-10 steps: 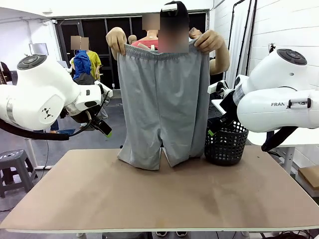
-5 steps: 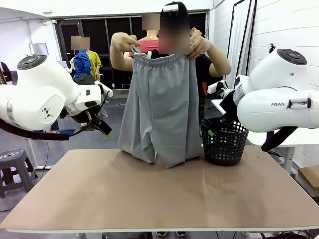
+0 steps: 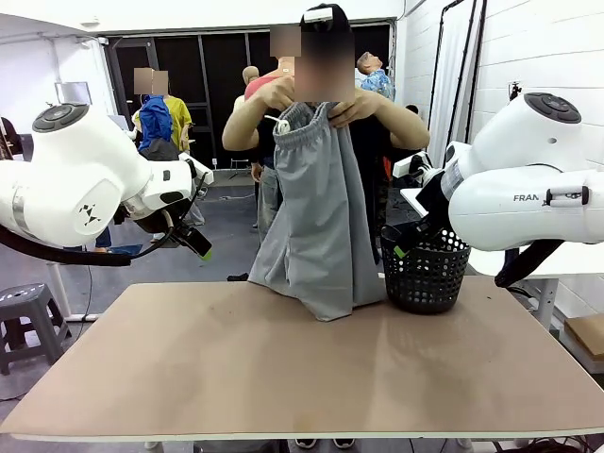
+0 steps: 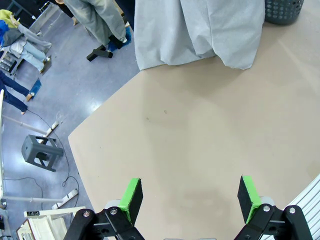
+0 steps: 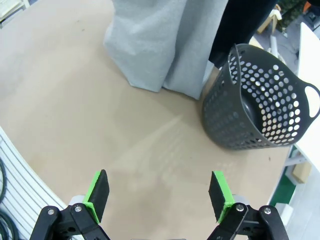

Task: Fold the training pants.
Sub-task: Grab both ends of the Training pants handed by a person.

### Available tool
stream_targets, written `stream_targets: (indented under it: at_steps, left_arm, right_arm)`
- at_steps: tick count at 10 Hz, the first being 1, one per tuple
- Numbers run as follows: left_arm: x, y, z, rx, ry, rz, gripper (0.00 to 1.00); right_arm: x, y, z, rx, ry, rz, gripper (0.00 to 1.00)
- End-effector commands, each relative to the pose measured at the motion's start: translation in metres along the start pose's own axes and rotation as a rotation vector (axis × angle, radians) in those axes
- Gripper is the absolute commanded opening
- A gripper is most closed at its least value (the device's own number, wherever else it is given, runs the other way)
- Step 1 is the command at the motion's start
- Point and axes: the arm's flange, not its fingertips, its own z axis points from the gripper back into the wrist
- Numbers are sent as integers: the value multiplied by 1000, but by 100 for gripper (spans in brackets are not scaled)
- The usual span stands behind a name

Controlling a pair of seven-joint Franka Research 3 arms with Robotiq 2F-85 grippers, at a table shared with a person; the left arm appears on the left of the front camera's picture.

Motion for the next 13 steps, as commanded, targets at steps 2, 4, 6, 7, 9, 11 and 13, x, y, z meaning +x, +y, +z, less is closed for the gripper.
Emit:
stream_targets:
  at_steps: [2,4,6,7,9,11,13]
  left_arm:
    - [0,0,0,-2,6,-2,100]
    - [0,0,0,-2,6,-2,100]
    - [0,0,0,-2,6,-2,100]
    - [0,0,0,-2,6,-2,100]
    - [0,0,0,-2,6,-2,100]
    - [0,0,0,-2,6,-2,100]
    - [0,0,0,-2,6,-2,100]
  right_arm:
    - [-1,1,1,3,9,3,100]
    - [-1,1,1,3,9,3,100]
    - [-1,1,1,3,9,3,100]
    - [-1,1,1,3,9,3,100]
    - [-1,1,1,3,9,3,100]
    - [-1,1,1,3,9,3,100]
    - [-1,1,1,3,9,3,100]
